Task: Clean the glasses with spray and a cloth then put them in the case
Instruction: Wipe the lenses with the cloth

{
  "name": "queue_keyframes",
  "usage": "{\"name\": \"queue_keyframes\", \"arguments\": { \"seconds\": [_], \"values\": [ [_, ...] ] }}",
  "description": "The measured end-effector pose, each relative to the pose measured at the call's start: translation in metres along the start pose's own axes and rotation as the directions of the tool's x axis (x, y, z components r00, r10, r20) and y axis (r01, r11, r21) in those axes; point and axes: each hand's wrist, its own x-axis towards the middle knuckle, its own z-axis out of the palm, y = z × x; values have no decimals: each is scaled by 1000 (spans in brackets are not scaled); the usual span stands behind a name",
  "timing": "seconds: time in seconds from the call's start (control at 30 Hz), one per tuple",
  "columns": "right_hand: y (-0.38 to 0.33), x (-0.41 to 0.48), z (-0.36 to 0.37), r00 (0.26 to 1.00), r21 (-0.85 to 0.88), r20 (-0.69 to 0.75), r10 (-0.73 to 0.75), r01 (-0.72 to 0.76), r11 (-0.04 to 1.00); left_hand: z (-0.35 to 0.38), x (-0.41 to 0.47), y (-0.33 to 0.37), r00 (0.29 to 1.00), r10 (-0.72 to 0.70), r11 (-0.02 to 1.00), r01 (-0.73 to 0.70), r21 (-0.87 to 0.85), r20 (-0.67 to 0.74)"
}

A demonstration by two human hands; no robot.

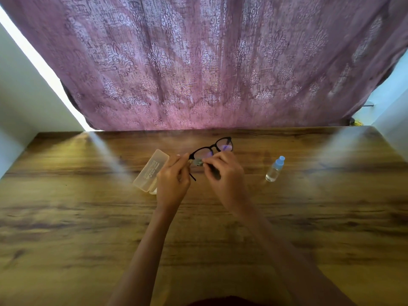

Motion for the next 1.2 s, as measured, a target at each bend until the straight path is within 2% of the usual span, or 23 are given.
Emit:
{"name": "queue_keyframes", "arguments": {
  "seconds": [0.13,0.3,0.4,0.57,0.8,1.03,1.2],
  "values": [
    [-2,10,1,1000,-21,18,-9,10,1000,-1,-1,1,998,37,999,-37,0,47],
    [10,18,-2,998,-46,-16,60,-61,997,-3,-2,-3,1000,15,1000,-15,-11,5],
    [11,4,-3,999,-46,-15,42,-43,998,-2,-2,-6,1000,-4,1000,4,5,-7],
    [1,-3,2,999,-35,50,-8,10,999,-1,-4,-3,998,56,998,-57,9,36],
    [8,11,-3,996,-47,-11,88,-89,995,-3,-4,0,999,21,1000,-21,-4,27],
    [-4,0,1,998,-11,47,-33,34,999,-4,-4,3,999,28,1000,-28,-4,37],
    [7,9,-4,998,-32,-18,63,-63,997,-5,-3,2,1000,14,1000,-14,-14,17]
  ]
}}
